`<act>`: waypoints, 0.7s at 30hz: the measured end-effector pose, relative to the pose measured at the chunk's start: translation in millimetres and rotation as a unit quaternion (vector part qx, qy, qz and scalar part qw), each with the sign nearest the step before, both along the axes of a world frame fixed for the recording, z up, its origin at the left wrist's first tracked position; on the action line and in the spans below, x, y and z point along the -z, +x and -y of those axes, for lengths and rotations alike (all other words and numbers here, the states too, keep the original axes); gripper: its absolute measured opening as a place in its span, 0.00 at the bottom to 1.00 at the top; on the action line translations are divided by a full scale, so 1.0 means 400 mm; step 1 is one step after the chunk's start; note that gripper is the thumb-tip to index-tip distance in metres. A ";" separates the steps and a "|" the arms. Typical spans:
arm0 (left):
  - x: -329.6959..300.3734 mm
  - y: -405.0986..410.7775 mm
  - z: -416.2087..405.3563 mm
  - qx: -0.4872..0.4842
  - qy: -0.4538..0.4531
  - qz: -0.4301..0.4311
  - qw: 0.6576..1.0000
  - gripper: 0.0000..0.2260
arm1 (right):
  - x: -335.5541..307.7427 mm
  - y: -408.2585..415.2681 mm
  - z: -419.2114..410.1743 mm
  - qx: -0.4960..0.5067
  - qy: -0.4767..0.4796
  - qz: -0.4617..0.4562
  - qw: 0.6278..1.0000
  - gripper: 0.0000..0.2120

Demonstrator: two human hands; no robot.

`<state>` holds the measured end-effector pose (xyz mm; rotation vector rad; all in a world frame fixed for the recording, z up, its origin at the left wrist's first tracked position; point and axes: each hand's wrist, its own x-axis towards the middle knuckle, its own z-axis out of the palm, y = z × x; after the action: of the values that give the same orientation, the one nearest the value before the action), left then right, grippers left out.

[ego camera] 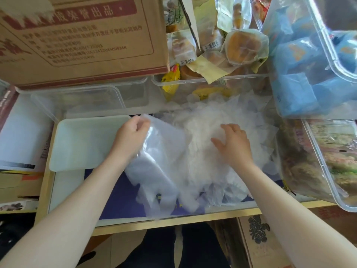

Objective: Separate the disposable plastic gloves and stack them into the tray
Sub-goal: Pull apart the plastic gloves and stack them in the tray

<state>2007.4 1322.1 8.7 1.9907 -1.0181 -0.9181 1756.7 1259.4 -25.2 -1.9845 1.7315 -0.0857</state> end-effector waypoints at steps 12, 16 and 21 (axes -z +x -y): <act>-0.025 -0.023 -0.071 0.223 0.031 -0.001 0.974 0.06 | 0.049 0.015 -0.016 -0.005 -0.168 0.059 0.984 0.04; -0.051 -0.056 -0.057 0.197 -0.010 -0.143 0.970 0.07 | -0.043 0.036 -0.044 0.026 -0.204 0.275 0.939 0.05; -0.092 -0.076 -0.052 0.210 0.008 -0.351 0.912 0.19 | -0.123 0.067 -0.086 0.072 -0.109 0.380 0.916 0.16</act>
<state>1976.8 1342.9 45.6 1.2715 -1.0043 -1.7149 1783.4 1293.7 24.1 -1.6190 1.3633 -0.9996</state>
